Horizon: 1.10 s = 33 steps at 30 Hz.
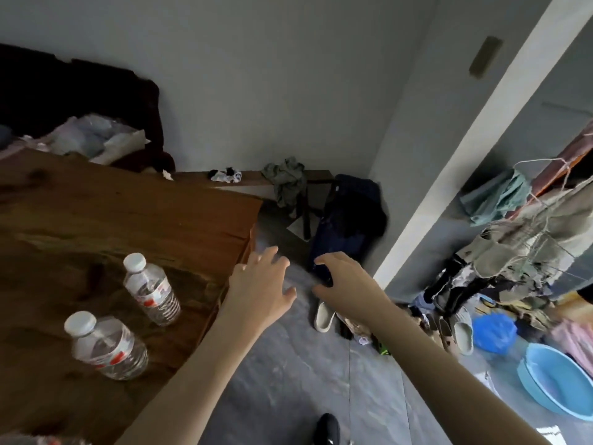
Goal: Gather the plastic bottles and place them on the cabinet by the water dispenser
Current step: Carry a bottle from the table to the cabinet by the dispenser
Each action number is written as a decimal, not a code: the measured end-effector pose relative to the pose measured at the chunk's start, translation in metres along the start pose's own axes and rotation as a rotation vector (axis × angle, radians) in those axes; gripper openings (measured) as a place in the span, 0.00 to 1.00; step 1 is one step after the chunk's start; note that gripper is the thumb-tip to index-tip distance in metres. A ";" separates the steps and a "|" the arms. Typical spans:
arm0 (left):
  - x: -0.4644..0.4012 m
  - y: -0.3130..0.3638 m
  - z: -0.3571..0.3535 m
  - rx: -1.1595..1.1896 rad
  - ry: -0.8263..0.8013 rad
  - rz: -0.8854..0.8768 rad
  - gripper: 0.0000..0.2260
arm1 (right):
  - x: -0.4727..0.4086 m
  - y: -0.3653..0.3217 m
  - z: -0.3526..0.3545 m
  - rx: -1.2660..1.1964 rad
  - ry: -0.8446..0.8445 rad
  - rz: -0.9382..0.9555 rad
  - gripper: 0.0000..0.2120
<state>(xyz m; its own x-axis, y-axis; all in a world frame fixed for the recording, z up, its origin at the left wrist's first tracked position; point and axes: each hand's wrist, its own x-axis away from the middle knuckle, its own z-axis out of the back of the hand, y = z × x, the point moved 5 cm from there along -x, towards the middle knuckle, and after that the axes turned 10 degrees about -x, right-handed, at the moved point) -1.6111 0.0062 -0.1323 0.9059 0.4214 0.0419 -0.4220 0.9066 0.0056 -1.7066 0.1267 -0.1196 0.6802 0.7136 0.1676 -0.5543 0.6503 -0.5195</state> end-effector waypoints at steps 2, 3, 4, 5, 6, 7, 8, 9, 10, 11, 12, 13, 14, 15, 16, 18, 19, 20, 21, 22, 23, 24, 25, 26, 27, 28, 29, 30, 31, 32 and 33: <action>-0.019 -0.002 -0.004 0.002 -0.020 0.037 0.25 | -0.029 0.004 0.001 0.003 -0.040 0.034 0.26; -0.030 -0.003 -0.005 0.004 -0.019 0.066 0.25 | -0.044 0.006 0.002 0.000 -0.050 0.060 0.26; -0.041 -0.006 -0.006 0.004 -0.012 0.102 0.25 | -0.059 0.009 0.004 0.003 -0.061 0.086 0.26; -0.052 -0.008 -0.006 0.004 -0.006 0.142 0.25 | -0.074 0.010 0.006 0.012 -0.074 0.118 0.26; -0.062 -0.009 -0.007 0.010 -0.007 0.183 0.25 | -0.088 0.011 0.009 0.026 -0.100 0.144 0.25; -0.071 -0.009 -0.007 0.020 -0.017 0.222 0.25 | -0.103 0.013 0.010 0.036 -0.133 0.168 0.25; -0.080 -0.009 -0.007 0.028 -0.032 0.256 0.26 | -0.117 0.013 0.012 0.051 -0.166 0.185 0.25; -0.087 -0.008 -0.007 0.030 -0.048 0.283 0.26 | -0.129 0.012 0.014 0.058 -0.183 0.206 0.25; -0.093 -0.008 -0.006 0.032 -0.060 0.311 0.26 | -0.140 0.011 0.016 0.061 -0.196 0.226 0.24; -0.099 -0.010 -0.006 0.040 -0.064 0.353 0.26 | -0.153 0.008 0.016 0.054 -0.221 0.261 0.23; -0.103 -0.013 -0.007 0.055 -0.063 0.404 0.26 | -0.163 0.004 0.014 0.053 -0.262 0.290 0.22; -0.103 -0.016 -0.009 0.071 -0.051 0.461 0.25 | -0.172 -0.001 0.011 0.056 -0.303 0.325 0.20; -0.101 -0.020 -0.013 0.087 -0.044 0.515 0.24 | -0.180 -0.006 0.007 0.067 -0.343 0.355 0.18; -0.097 -0.024 -0.018 0.109 -0.049 0.563 0.23 | -0.186 -0.011 0.000 0.070 -0.375 0.391 0.16; -0.092 -0.027 -0.024 0.129 -0.066 0.606 0.22 | -0.191 -0.017 -0.008 0.067 -0.406 0.420 0.15; -0.079 -0.033 -0.036 0.152 -0.109 0.686 0.21 | -0.198 -0.028 -0.031 0.045 -0.481 0.487 0.15; -0.072 -0.036 -0.040 0.158 -0.117 0.727 0.21 | -0.199 -0.034 -0.043 0.043 -0.517 0.522 0.16; -0.065 -0.041 -0.044 0.166 -0.118 0.768 0.21 | -0.200 -0.041 -0.054 0.057 -0.549 0.552 0.17; -0.059 -0.046 -0.046 0.174 -0.114 0.810 0.21 | -0.200 -0.048 -0.065 0.068 -0.565 0.589 0.19; -0.052 -0.051 -0.046 0.176 -0.110 0.844 0.21 | -0.200 -0.055 -0.074 0.087 -0.576 0.623 0.21; -0.046 -0.056 -0.045 0.171 -0.102 0.873 0.22 | -0.201 -0.063 -0.083 0.102 -0.588 0.666 0.22; -0.040 -0.061 -0.045 0.164 -0.096 0.899 0.22 | -0.200 -0.072 -0.090 0.121 -0.616 0.700 0.23; -0.034 -0.066 -0.044 0.158 -0.091 0.924 0.23 | -0.200 -0.080 -0.097 0.132 -0.646 0.728 0.23; -0.028 -0.071 -0.043 0.153 -0.090 0.951 0.23 | -0.200 -0.087 -0.103 0.144 -0.674 0.743 0.22; -0.022 -0.077 -0.041 0.144 -0.087 0.978 0.23 | -0.200 -0.095 -0.110 0.153 -0.689 0.757 0.21; -0.016 -0.083 -0.039 0.136 -0.078 1.004 0.23 | -0.198 -0.102 -0.116 0.163 -0.697 0.768 0.21; -0.010 -0.088 -0.037 0.132 -0.062 1.029 0.22 | -0.196 -0.109 -0.121 0.167 -0.698 0.785 0.21; -0.004 -0.094 -0.034 0.129 -0.043 1.053 0.22 | -0.195 -0.114 -0.127 0.173 -0.699 0.797 0.22; 0.001 -0.099 -0.032 0.122 -0.019 1.073 0.22 | -0.194 -0.120 -0.132 0.175 -0.695 0.809 0.23; 0.006 -0.105 -0.029 0.112 0.009 1.090 0.22 | -0.193 -0.125 -0.137 0.178 -0.697 0.813 0.23; 0.011 -0.110 -0.027 0.104 0.044 1.102 0.21 | -0.193 -0.128 -0.142 0.188 -0.703 0.818 0.24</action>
<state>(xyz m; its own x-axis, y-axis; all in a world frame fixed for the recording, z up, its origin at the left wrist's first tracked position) -1.5543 -0.0881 -0.1592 0.0316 0.9987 0.0403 -0.9971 0.0287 0.0710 -1.6982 -0.1313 -0.2042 -0.3195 0.8982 0.3018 -0.8187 -0.1014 -0.5651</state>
